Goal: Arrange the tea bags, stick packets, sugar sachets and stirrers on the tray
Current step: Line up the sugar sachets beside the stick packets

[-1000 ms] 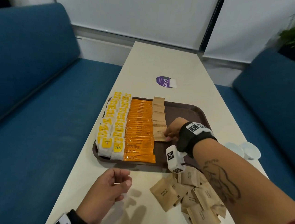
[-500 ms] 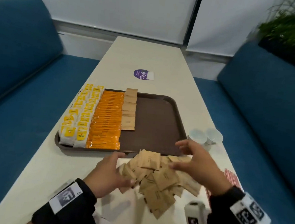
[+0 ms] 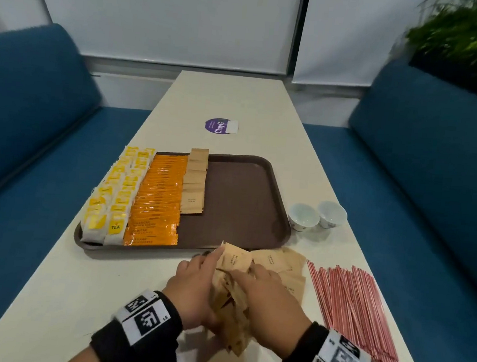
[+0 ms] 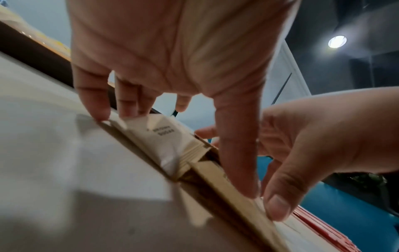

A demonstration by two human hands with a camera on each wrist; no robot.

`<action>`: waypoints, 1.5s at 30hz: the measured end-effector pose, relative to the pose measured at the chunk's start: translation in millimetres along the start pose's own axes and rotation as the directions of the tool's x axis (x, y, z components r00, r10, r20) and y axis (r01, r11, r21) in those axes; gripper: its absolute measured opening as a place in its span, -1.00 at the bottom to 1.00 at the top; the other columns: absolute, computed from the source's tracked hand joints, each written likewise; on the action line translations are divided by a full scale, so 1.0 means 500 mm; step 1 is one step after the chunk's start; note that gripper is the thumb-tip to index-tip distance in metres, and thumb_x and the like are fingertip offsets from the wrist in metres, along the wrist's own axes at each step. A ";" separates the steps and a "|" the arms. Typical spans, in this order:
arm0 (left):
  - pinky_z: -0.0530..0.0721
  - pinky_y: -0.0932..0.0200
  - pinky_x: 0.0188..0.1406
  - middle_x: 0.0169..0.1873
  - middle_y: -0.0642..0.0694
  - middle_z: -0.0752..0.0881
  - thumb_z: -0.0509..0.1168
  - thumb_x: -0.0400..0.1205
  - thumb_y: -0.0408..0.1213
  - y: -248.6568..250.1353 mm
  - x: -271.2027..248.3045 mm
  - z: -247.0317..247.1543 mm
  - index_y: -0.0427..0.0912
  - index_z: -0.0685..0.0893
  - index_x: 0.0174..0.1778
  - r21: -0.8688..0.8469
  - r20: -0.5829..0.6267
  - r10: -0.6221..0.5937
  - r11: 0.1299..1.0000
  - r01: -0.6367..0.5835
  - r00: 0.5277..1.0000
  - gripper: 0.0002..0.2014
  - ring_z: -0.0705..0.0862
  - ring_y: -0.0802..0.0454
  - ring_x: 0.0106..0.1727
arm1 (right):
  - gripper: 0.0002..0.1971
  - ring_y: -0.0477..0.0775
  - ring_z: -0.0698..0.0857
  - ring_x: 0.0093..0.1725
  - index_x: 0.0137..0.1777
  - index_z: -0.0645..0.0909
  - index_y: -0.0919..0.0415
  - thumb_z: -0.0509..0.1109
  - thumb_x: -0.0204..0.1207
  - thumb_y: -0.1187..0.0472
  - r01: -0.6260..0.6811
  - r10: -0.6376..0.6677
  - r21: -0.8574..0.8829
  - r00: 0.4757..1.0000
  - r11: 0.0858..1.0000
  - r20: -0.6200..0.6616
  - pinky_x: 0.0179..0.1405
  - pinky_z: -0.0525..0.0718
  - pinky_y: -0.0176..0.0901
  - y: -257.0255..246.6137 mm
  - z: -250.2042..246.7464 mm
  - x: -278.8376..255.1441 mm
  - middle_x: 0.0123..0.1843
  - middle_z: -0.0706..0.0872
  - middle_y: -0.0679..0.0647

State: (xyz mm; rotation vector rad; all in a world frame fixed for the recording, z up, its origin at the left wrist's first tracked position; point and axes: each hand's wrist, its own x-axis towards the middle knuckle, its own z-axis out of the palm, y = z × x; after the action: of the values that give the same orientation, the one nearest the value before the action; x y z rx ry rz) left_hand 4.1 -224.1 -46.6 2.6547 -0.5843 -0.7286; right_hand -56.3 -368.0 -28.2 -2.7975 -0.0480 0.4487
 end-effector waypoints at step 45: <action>0.70 0.25 -0.31 -0.15 -0.06 0.74 0.50 0.34 -0.61 -0.043 0.021 0.005 -0.16 0.65 -0.11 -0.900 -0.253 -0.132 0.397 -0.183 0.958 -0.67 0.76 0.09 -0.24 | -0.90 -0.27 0.60 -0.17 -0.15 0.76 0.07 0.46 0.50 0.28 0.058 0.203 0.531 0.885 0.846 -0.420 -0.22 0.51 -0.62 0.026 -0.037 0.008 -0.11 0.66 -0.07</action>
State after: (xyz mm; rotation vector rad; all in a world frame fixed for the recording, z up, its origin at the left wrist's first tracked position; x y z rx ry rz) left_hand 17.7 -210.8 -61.7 1.5954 -0.0436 -0.4195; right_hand -47.1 -385.7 -16.4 -2.2767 0.2561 -0.1888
